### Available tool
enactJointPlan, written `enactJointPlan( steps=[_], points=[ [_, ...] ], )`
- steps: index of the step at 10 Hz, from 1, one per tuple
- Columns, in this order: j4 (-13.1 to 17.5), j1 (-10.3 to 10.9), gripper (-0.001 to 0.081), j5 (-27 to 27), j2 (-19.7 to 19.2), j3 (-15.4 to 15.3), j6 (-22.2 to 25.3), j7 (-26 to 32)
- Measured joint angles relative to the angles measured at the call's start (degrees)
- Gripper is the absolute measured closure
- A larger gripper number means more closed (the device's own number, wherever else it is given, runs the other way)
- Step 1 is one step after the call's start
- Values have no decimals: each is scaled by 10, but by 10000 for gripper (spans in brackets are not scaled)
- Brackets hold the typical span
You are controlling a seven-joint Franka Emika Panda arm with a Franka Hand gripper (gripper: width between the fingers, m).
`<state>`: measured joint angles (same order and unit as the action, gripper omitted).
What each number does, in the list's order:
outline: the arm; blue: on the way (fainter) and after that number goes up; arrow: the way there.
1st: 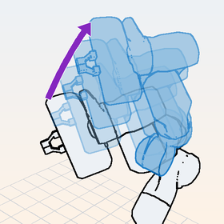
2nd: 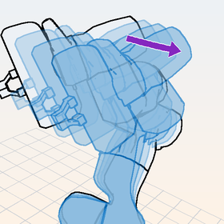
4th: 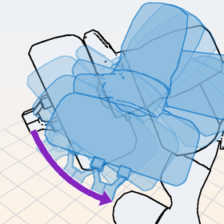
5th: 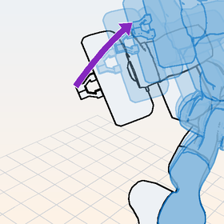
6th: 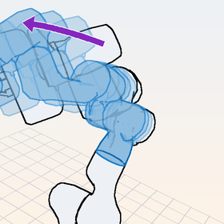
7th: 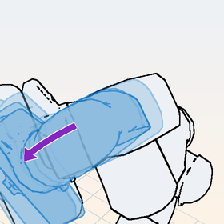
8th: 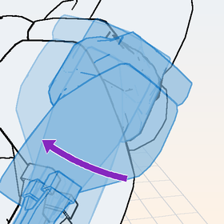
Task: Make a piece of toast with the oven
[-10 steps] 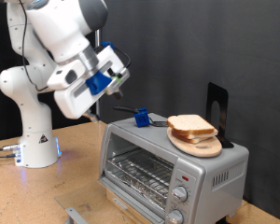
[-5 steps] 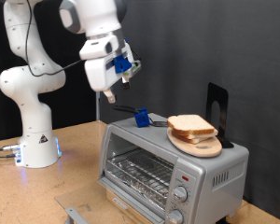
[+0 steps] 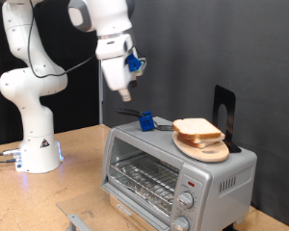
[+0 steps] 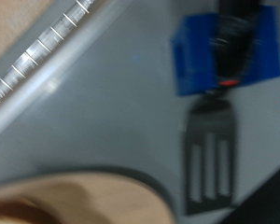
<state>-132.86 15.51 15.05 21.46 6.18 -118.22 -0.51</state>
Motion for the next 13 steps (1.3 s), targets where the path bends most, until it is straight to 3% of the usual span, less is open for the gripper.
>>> enactJointPlan(
  steps=[1,3,7,10,13],
  points=[
    [-3,9,-2,-1,13,-10,0,7],
    [-30,11,-2,-15,51,-44,-50,-11],
    [-80,9,-2,-20,123,-90,-61,-111],
    [-95,10,-2,-13,139,-97,-55,-132],
    [-119,5,-2,-32,122,-103,-117,-134]
  ],
)
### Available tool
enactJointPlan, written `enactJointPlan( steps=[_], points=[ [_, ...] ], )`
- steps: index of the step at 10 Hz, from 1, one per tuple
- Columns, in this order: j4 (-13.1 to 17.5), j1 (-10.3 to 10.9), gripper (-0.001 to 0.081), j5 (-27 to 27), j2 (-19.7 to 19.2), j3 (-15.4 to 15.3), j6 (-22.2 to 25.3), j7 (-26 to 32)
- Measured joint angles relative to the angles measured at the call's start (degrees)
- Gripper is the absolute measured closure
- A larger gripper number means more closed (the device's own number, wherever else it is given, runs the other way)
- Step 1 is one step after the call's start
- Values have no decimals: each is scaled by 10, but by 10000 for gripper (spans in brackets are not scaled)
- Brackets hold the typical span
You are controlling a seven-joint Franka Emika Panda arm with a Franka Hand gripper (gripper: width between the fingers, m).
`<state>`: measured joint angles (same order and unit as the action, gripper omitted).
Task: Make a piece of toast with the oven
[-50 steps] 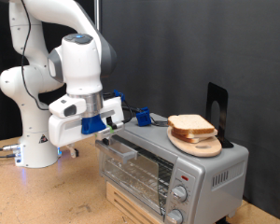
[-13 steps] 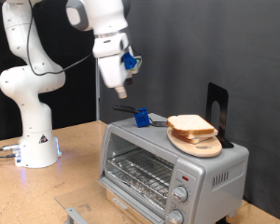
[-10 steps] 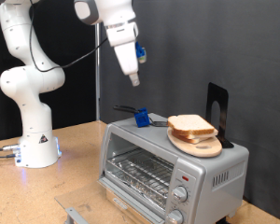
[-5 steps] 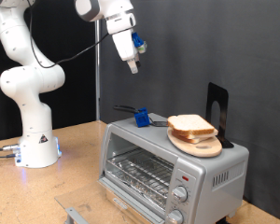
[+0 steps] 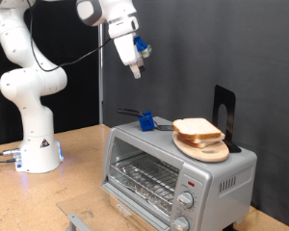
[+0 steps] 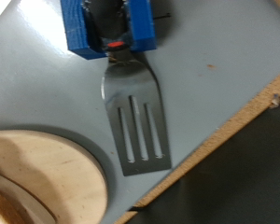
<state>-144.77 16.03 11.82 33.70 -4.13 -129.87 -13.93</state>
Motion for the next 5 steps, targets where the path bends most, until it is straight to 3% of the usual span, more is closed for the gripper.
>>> enactJointPlan(
  steps=[5],
  points=[
    [-34,1,-2,-10,-55,-13,-73,18]
  ],
)
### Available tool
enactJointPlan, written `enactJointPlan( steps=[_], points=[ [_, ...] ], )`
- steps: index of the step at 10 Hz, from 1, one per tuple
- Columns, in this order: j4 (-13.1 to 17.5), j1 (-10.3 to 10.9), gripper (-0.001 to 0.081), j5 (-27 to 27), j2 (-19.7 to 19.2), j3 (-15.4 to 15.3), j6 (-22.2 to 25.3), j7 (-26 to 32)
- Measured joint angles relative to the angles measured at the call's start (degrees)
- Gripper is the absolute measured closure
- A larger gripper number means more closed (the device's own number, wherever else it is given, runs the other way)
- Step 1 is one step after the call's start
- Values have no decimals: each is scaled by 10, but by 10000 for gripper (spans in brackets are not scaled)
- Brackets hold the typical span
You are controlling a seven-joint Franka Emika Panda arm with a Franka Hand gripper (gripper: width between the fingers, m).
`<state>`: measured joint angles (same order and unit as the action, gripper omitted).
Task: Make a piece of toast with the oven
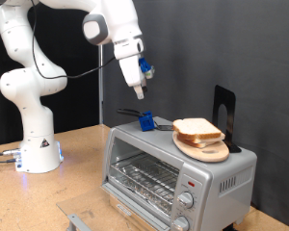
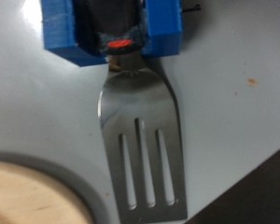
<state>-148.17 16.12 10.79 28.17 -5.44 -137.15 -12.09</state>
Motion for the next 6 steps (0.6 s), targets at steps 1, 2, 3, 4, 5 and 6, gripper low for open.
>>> enactJointPlan(
  steps=[1,2,3,4,5,6],
  points=[
    [-8,3,-2,0,-5,-1,-10,7],
    [-16,4,-2,0,-10,-3,-20,8],
    [-23,4,-2,0,-14,-6,-35,8],
    [-30,4,-2,0,-18,-7,-50,8],
    [-34,4,-2,0,-24,-8,-63,8],
    [-37,4,-2,0,-32,-8,-75,8]
  ],
)
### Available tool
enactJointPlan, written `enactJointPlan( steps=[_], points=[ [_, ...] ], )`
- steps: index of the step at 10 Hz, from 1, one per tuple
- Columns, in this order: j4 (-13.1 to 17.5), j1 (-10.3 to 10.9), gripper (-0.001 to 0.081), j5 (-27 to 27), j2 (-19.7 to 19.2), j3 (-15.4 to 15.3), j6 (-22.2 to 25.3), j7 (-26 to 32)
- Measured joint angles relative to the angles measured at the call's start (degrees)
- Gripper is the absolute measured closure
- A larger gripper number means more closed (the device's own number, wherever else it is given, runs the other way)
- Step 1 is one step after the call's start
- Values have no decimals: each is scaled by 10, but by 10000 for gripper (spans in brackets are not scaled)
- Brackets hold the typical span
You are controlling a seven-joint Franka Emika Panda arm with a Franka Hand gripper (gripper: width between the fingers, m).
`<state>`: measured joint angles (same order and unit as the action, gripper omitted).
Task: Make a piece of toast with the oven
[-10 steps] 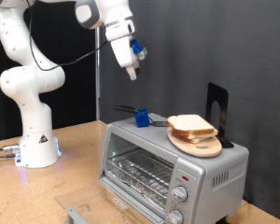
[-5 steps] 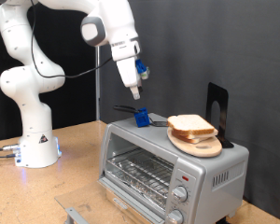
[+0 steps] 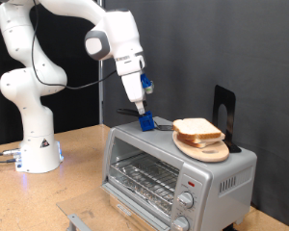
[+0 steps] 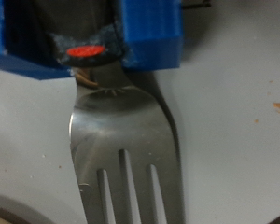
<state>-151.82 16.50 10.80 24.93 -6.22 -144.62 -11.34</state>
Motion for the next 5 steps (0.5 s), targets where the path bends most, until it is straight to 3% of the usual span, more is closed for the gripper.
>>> enactJointPlan(
  steps=[5],
  points=[
    [0,1,-2,8,-34,0,-38,1]
  ],
)
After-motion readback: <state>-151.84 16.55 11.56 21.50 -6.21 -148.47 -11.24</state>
